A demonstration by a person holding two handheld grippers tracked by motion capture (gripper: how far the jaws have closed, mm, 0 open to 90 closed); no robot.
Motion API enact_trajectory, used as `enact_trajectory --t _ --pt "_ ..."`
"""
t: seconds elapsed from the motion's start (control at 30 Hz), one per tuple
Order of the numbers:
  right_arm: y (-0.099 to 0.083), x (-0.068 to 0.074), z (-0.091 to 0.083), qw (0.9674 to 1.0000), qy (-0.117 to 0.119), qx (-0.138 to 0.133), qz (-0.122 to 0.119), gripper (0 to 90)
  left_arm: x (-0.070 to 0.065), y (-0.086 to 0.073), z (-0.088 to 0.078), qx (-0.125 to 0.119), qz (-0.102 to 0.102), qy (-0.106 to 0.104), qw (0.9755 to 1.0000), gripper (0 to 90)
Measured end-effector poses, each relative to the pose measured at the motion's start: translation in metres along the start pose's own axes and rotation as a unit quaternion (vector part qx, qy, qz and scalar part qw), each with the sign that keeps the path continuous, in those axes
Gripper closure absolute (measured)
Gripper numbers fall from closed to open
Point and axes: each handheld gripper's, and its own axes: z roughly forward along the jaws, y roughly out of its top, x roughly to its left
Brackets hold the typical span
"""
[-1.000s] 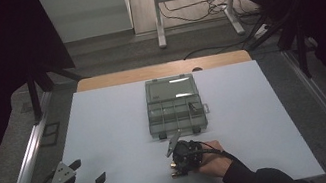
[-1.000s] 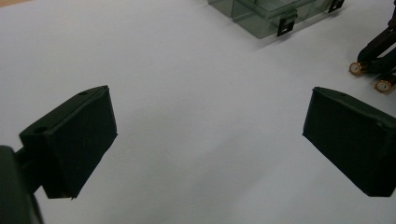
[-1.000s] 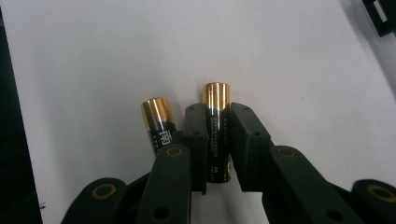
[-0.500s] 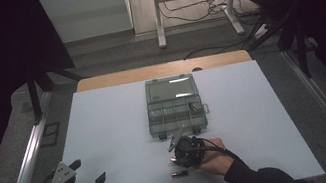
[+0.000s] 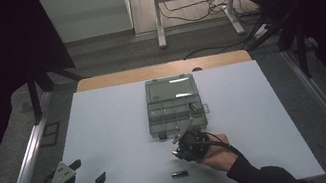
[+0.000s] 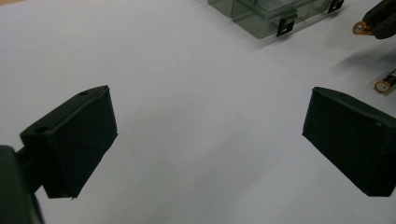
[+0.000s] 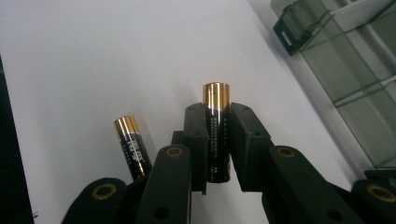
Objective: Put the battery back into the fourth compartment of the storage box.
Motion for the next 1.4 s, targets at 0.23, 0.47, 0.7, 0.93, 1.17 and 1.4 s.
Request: enact_trajectory --t 0.23,0.47,0.7,0.93,1.17,1.4 --pt "0.0 -0.006 -0.007 0.9998 -0.006 -0.013 0.011 76.4 0.001 0.0 0.0 0.0 -0.002 -0.001 1.0 3.4" --pt "-0.001 -0.014 -0.015 0.9994 -0.013 -0.026 0.02 76.3 0.001 0.0 0.0 0.001 -0.004 -0.001 1.0 3.5" --pt "-0.001 -0.021 -0.022 0.9986 -0.024 -0.037 0.03 76.3 0.001 0.0 0.0 0.001 -0.005 -0.001 1.0 3.5" --pt "-0.001 -0.03 -0.028 0.9976 -0.033 -0.043 0.044 76.3 0.002 0.0 0.001 0.001 -0.007 -0.001 1.0 3.5" --pt "0.001 -0.042 -0.034 0.9962 -0.044 -0.052 0.054 76.4 0.002 0.0 0.001 0.002 -0.008 0.0 1.0 3.5" --pt "0.002 -0.055 -0.038 0.9943 -0.054 -0.06 0.07 76.3 0.002 0.0 0.001 0.003 -0.009 0.0 1.0 3.5"
